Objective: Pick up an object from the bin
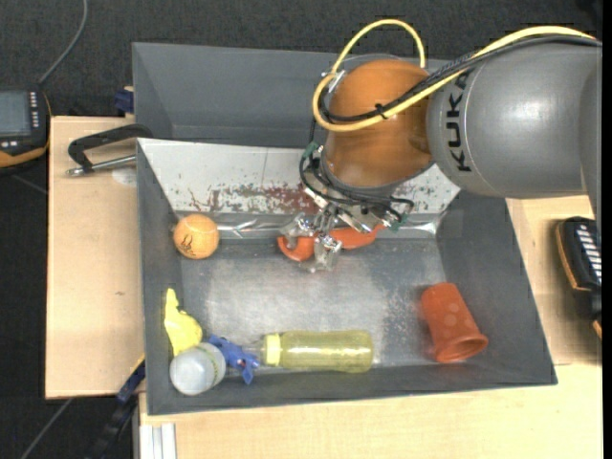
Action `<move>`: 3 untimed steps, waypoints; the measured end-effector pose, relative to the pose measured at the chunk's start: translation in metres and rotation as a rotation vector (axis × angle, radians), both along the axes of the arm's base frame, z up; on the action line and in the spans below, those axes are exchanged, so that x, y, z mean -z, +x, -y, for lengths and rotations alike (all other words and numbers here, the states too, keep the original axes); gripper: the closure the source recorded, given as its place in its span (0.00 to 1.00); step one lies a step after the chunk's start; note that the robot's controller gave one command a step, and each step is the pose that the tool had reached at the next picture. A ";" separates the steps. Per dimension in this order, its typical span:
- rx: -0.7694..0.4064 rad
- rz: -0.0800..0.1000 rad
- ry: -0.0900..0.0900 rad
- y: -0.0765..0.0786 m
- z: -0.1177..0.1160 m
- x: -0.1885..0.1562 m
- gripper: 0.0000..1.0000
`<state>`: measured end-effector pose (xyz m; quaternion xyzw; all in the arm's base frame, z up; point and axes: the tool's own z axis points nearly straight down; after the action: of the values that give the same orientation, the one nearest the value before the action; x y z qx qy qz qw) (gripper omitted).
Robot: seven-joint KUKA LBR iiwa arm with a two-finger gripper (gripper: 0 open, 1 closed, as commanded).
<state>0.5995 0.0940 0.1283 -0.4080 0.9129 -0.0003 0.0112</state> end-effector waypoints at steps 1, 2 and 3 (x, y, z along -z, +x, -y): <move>-0.025 -0.003 0.006 -0.001 -0.003 -0.011 1.00; -0.025 0.005 0.003 0.000 -0.005 -0.046 1.00; -0.015 0.006 0.010 0.003 -0.004 -0.073 1.00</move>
Offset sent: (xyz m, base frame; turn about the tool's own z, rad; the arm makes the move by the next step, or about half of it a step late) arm -0.0015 0.0048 0.0474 -0.0283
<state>0.6021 0.0977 0.2010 -0.4147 0.9098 0.0030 0.0158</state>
